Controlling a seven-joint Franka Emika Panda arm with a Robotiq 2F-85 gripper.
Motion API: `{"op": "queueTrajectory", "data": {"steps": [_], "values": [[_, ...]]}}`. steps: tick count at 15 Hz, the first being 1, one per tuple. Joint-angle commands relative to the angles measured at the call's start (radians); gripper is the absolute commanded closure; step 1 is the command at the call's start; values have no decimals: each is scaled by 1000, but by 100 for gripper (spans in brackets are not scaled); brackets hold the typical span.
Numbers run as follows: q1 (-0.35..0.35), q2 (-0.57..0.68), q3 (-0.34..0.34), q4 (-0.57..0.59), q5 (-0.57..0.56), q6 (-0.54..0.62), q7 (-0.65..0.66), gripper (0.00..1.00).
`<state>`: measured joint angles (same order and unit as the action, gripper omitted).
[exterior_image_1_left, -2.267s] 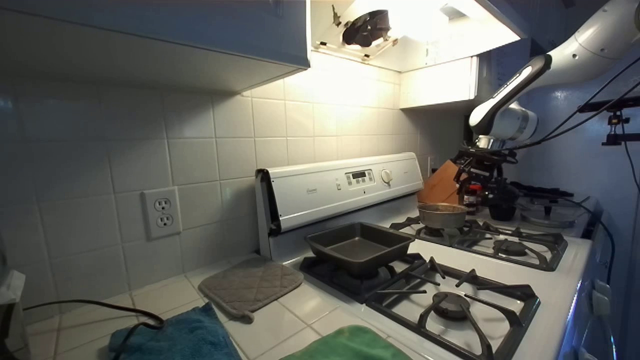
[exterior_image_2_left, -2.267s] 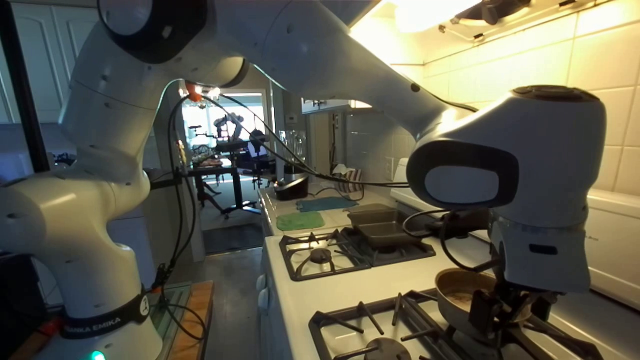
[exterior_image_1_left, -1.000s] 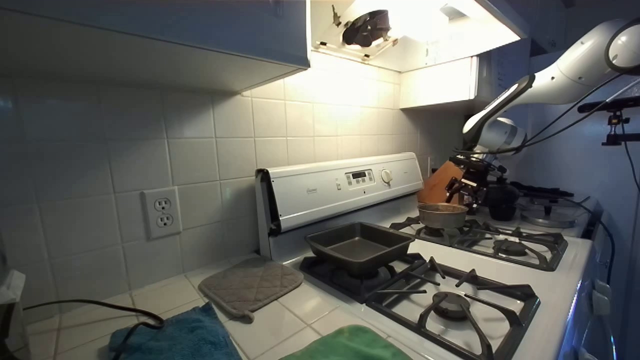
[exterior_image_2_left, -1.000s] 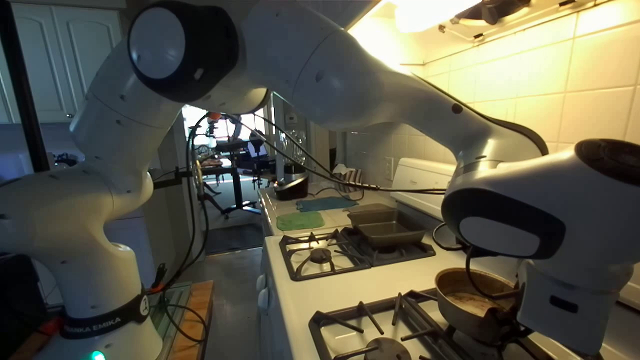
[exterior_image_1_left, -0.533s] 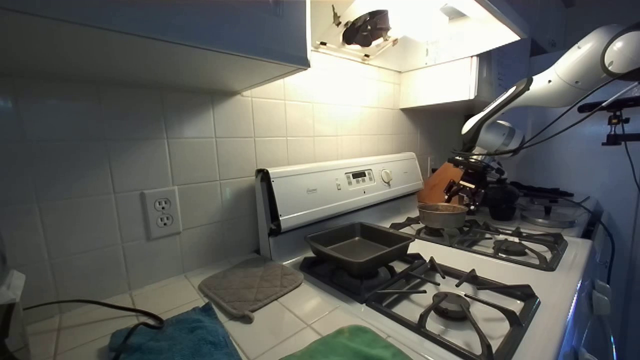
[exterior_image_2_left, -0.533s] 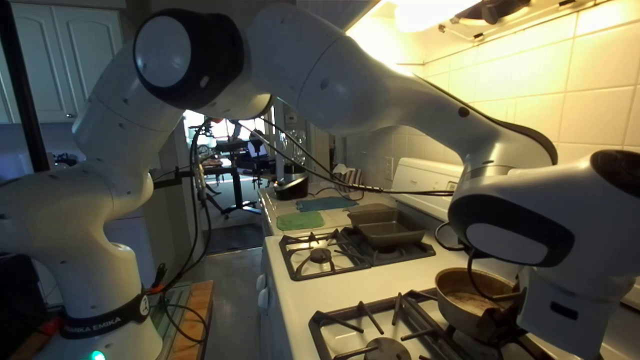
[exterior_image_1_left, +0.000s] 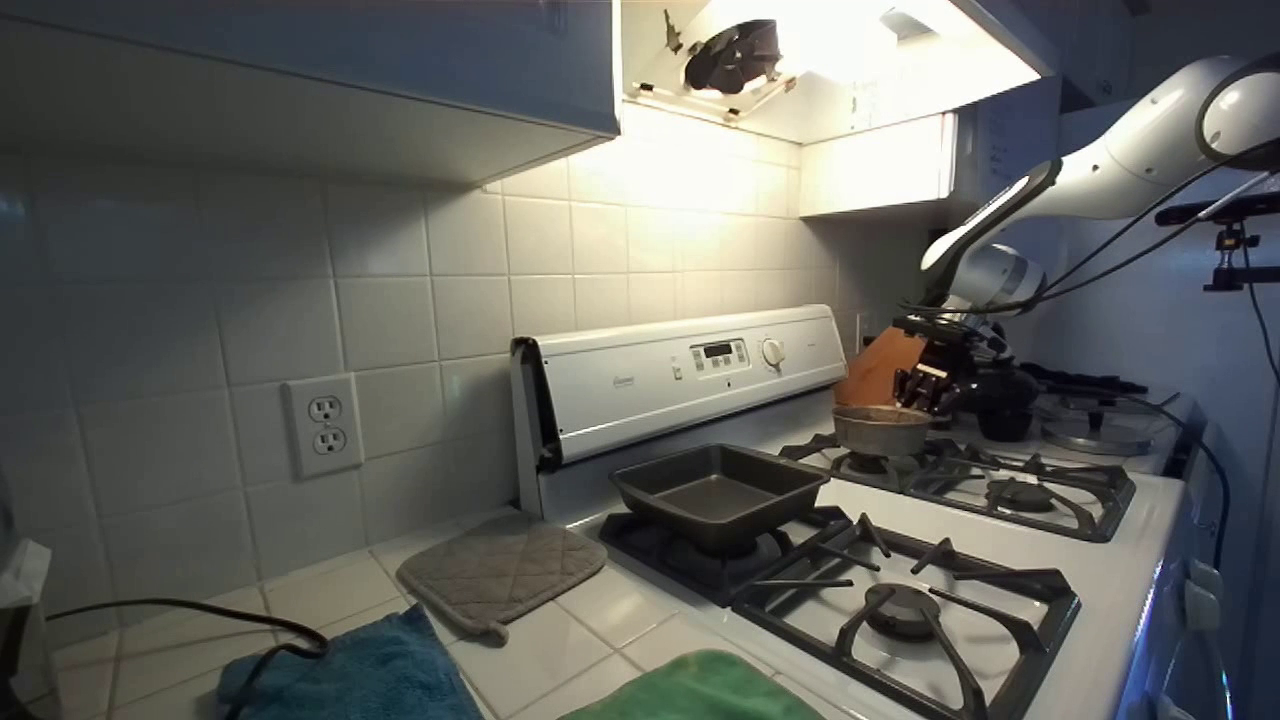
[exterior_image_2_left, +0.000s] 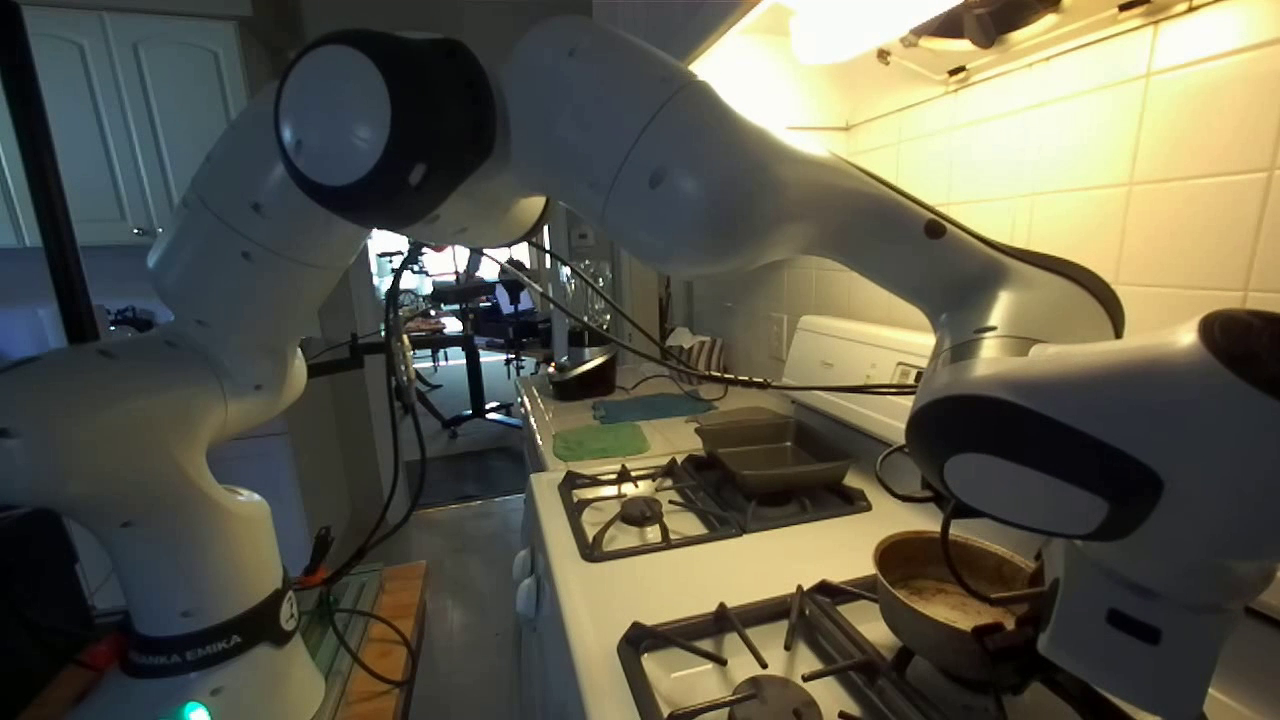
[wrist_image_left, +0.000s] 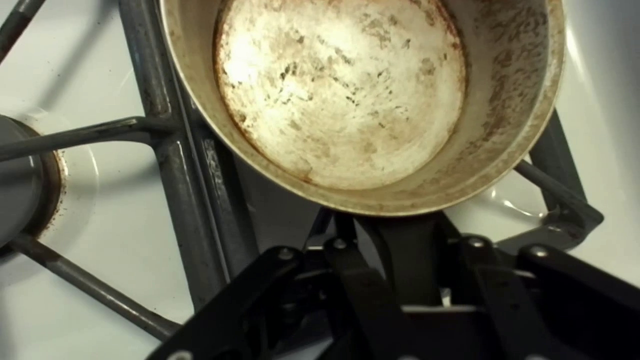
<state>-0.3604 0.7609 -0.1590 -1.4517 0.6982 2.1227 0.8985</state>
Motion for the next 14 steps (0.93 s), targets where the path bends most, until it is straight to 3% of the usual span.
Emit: {"op": "queueTrajectory", "data": {"steps": [1,4,14], "values": [[-16,34,9,58,27,-34,21,75],[-17,37,10,63,24,-40,16,88],[-30,18,21,63,-5,-116,-187,88]]}}
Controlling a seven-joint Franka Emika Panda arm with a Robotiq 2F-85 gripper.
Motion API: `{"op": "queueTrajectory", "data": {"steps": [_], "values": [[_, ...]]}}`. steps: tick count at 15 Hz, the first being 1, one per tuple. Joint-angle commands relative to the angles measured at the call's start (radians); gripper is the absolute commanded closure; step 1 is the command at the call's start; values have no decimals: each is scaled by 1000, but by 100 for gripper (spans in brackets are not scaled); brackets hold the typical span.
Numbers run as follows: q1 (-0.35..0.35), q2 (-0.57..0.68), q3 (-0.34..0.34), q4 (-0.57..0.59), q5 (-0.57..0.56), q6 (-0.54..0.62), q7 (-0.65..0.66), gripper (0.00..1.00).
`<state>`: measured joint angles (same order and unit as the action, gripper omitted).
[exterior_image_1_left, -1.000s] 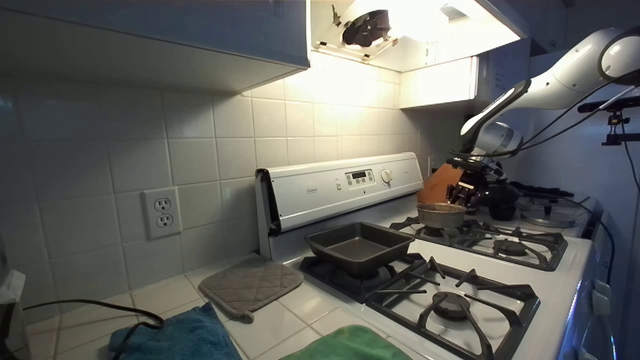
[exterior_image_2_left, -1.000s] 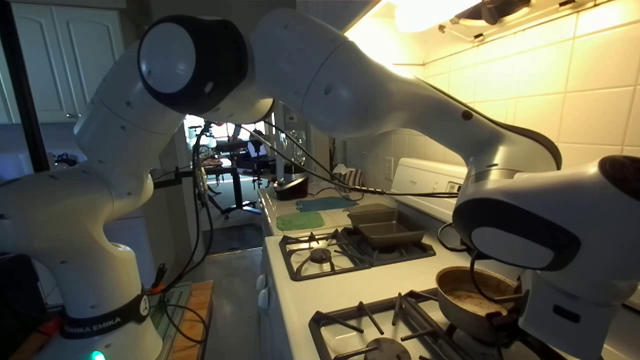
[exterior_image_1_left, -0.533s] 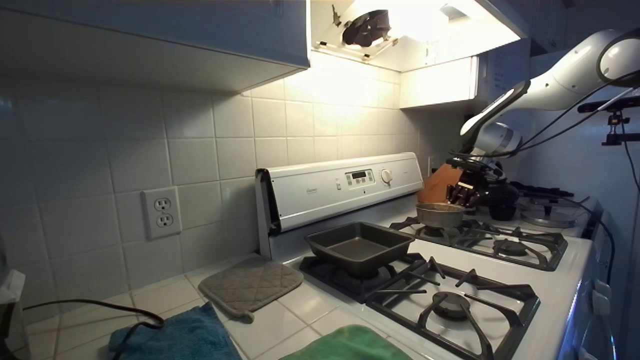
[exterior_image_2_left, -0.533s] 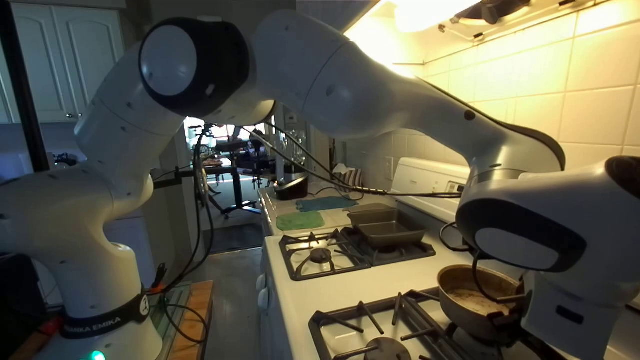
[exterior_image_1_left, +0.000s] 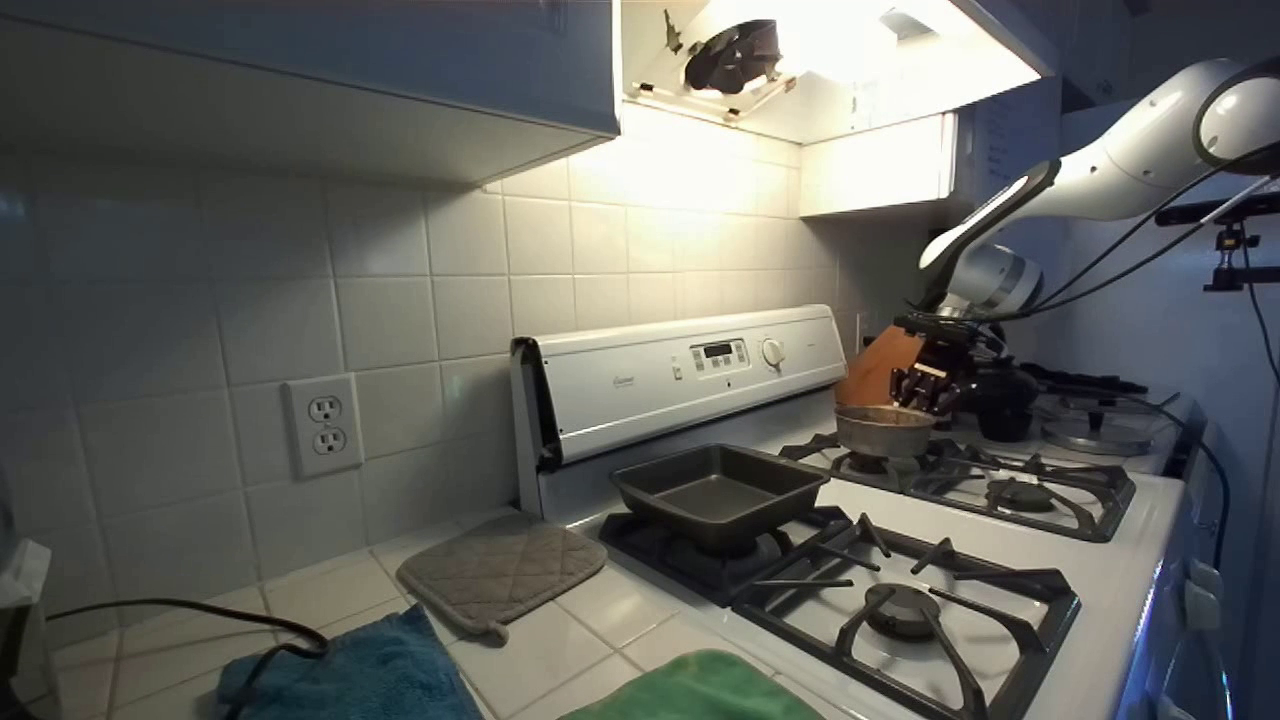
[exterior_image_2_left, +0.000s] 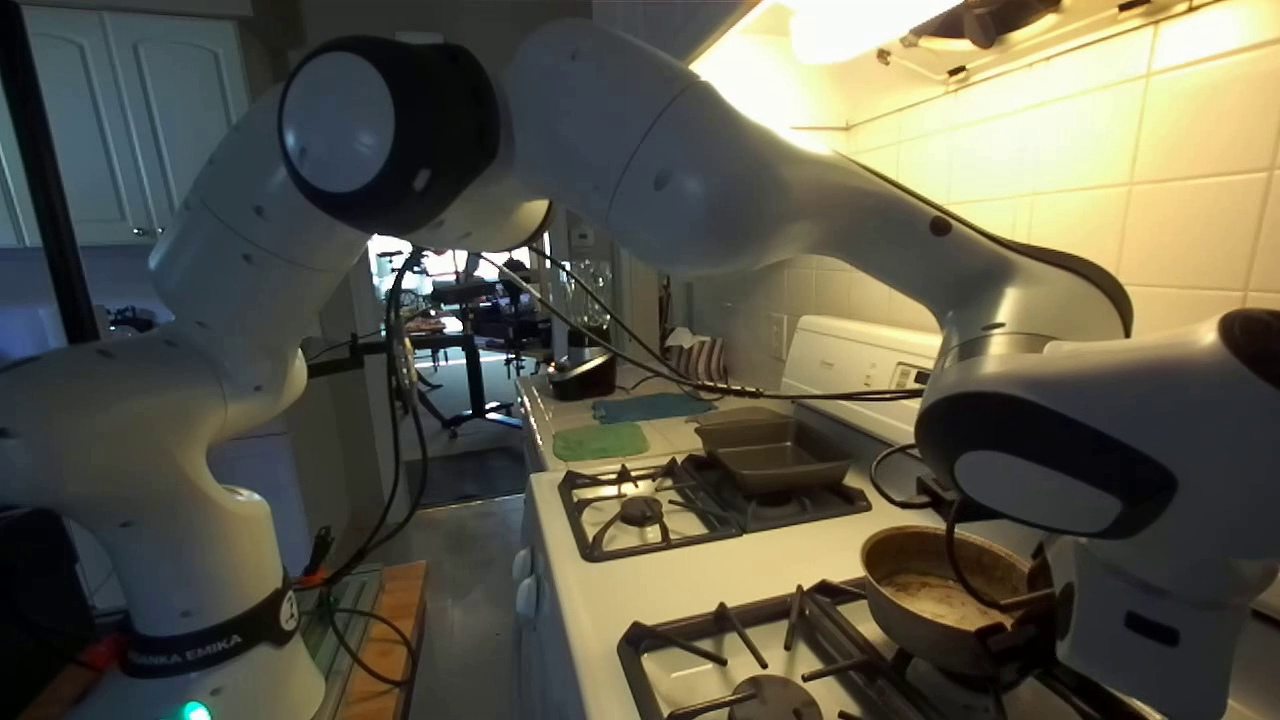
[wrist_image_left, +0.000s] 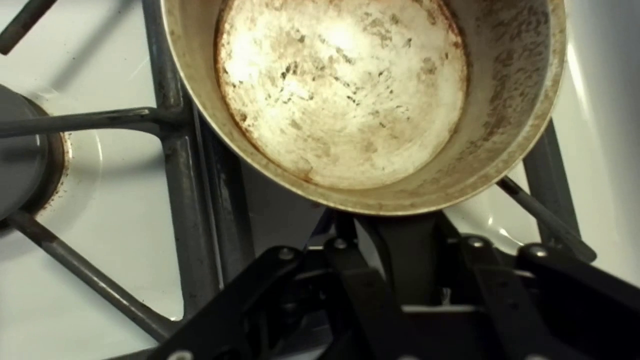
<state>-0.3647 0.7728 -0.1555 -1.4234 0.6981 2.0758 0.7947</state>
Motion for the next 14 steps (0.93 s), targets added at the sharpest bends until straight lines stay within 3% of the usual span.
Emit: {"op": "queueTrajectory", "data": {"steps": [1,8,14], "values": [[-25,5,13,39,-17,-94,-114,88],[-10,4,-17,91,-144,-290,-321,88],[10,-13,-1,86,-297,-298,-540,88]]}}
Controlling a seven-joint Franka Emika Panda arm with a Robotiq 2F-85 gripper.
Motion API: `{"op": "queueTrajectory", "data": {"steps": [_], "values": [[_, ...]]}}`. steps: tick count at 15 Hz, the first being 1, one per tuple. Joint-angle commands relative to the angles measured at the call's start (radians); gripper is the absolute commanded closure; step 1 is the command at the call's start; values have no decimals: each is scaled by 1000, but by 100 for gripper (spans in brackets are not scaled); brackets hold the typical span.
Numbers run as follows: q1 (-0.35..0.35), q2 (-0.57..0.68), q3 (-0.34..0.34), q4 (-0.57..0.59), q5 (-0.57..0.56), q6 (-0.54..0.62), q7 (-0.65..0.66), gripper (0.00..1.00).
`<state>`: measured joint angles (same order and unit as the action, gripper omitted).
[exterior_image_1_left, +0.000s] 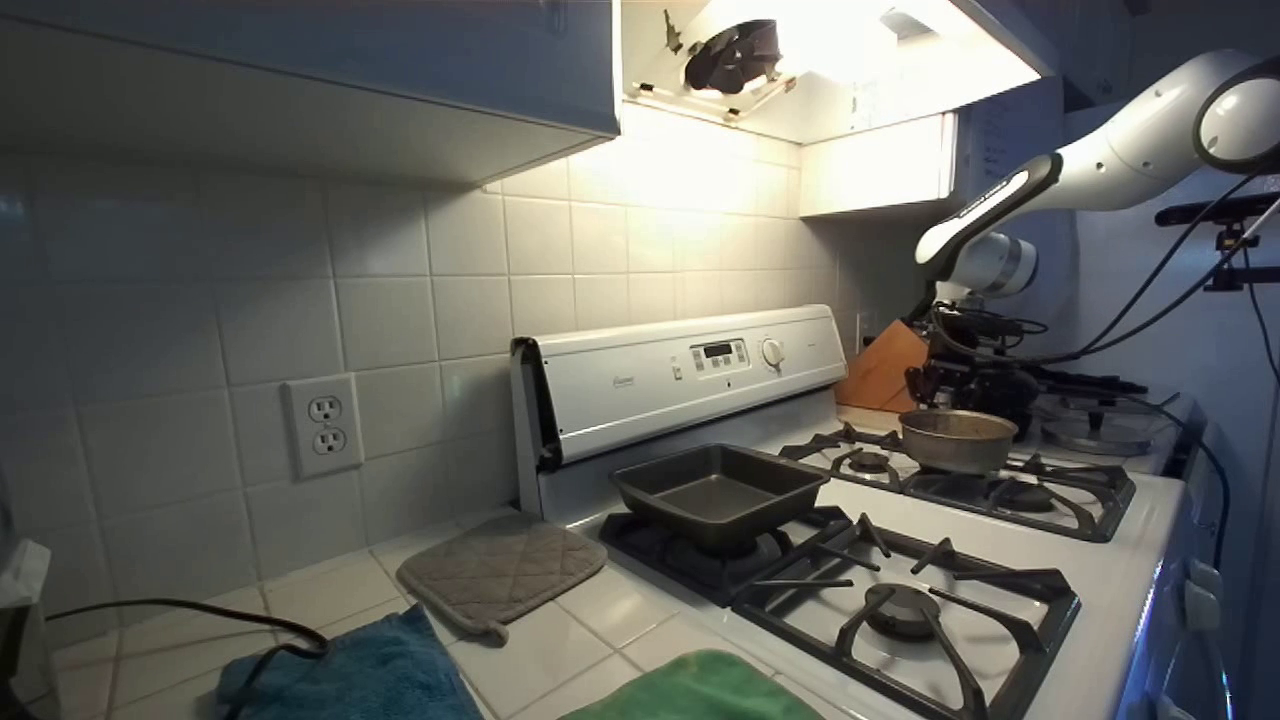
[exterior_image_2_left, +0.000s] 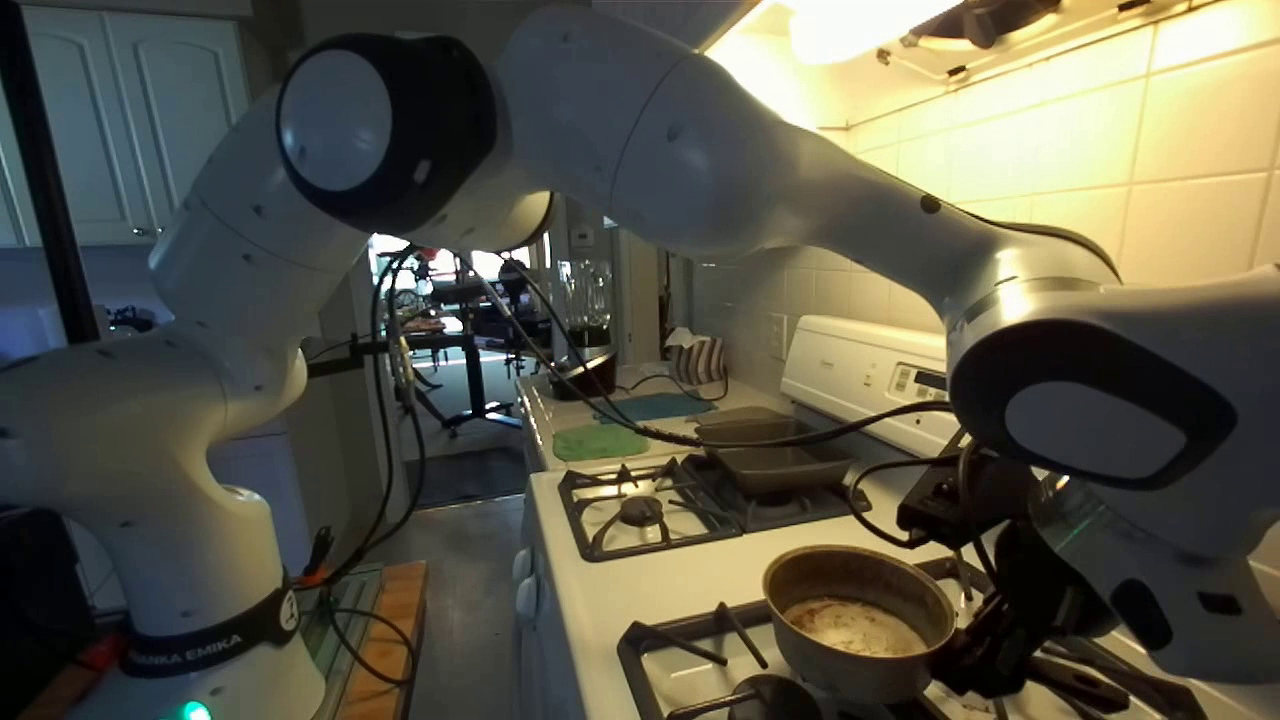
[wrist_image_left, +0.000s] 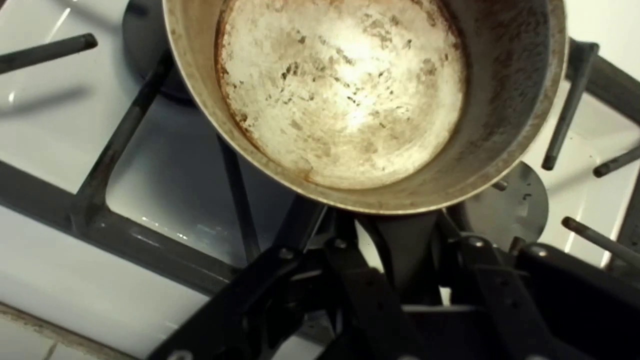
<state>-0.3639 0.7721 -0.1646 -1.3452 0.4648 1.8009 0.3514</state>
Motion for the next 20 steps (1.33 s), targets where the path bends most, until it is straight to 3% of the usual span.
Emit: {"op": "queueTrajectory", "data": {"steps": [1,11,20], "values": [[13,-21,14,-2,-77,-19,-139,88],[28,-71,53,-44,-141,-37,-408,88],[25,-35,51,-8,-143,-57,-386,88]]}}
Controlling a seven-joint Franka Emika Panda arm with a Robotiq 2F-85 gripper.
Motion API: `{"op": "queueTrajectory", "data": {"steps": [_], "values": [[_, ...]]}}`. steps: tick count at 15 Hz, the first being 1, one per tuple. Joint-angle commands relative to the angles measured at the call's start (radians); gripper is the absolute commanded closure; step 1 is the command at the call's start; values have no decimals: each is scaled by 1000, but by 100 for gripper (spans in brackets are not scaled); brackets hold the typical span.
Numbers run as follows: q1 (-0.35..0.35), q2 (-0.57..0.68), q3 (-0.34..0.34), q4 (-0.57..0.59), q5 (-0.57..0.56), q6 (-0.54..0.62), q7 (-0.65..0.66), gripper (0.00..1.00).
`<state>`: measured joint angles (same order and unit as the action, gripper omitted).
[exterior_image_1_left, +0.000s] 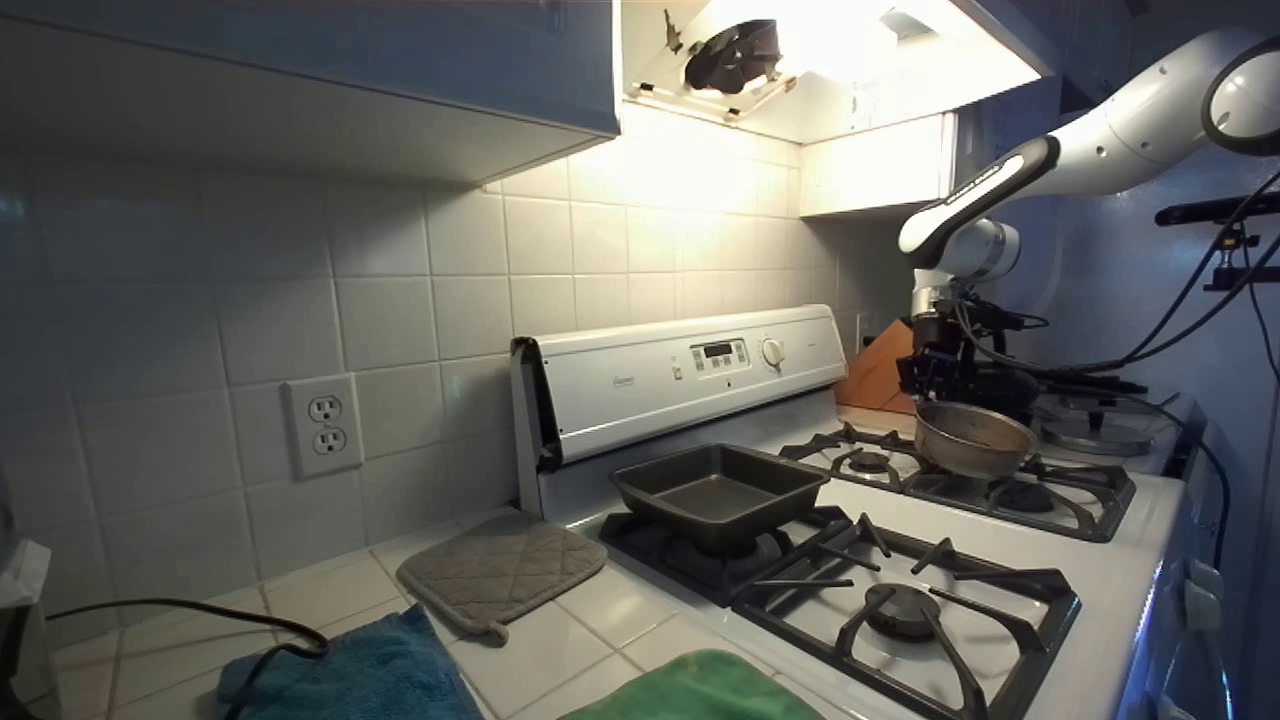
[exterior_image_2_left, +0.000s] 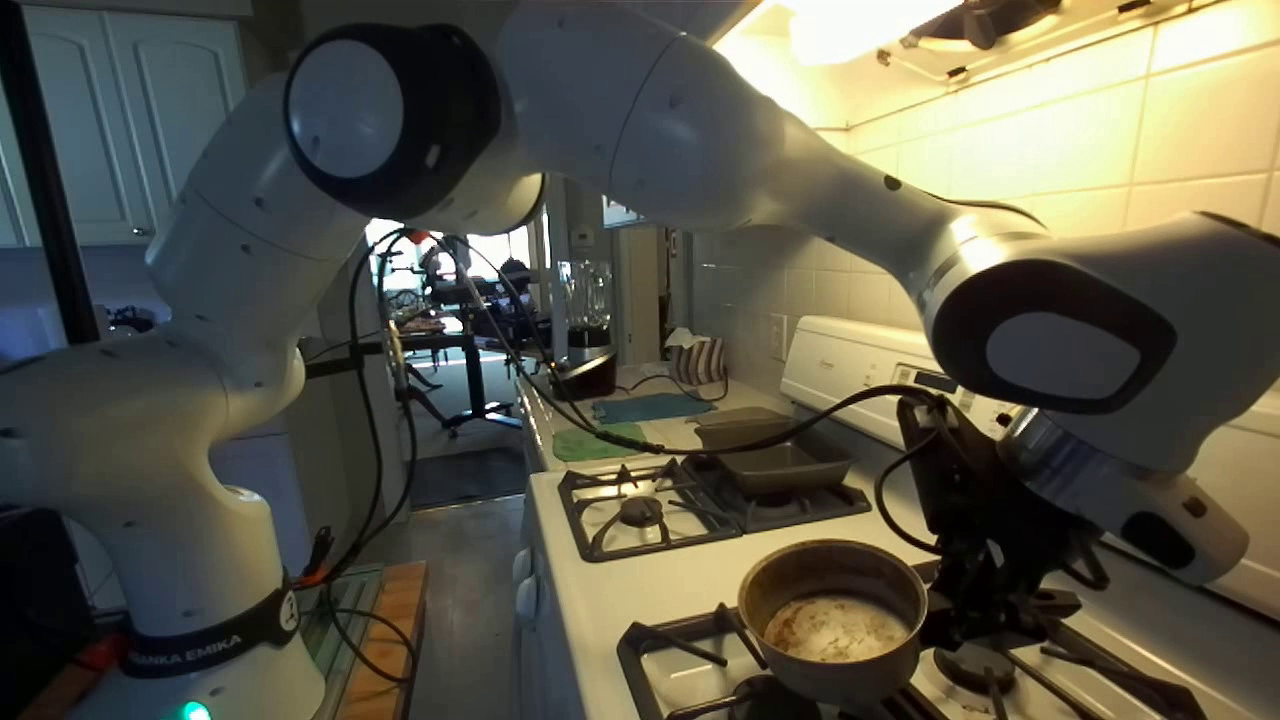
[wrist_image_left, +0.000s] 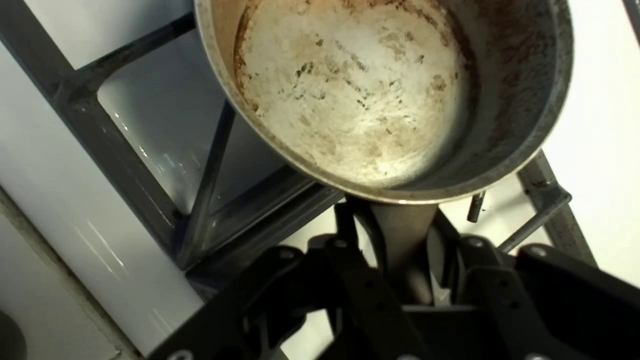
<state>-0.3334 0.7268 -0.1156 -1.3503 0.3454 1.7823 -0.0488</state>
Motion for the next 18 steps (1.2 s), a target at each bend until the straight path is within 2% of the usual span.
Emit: {"op": "queueTrajectory", "data": {"steps": [1,16,18], "values": [[-5,15,1,1,-19,-33,26,88],[-41,161,13,185,-9,-190,115,88],[-44,180,14,209,-11,-239,120,88]]}}
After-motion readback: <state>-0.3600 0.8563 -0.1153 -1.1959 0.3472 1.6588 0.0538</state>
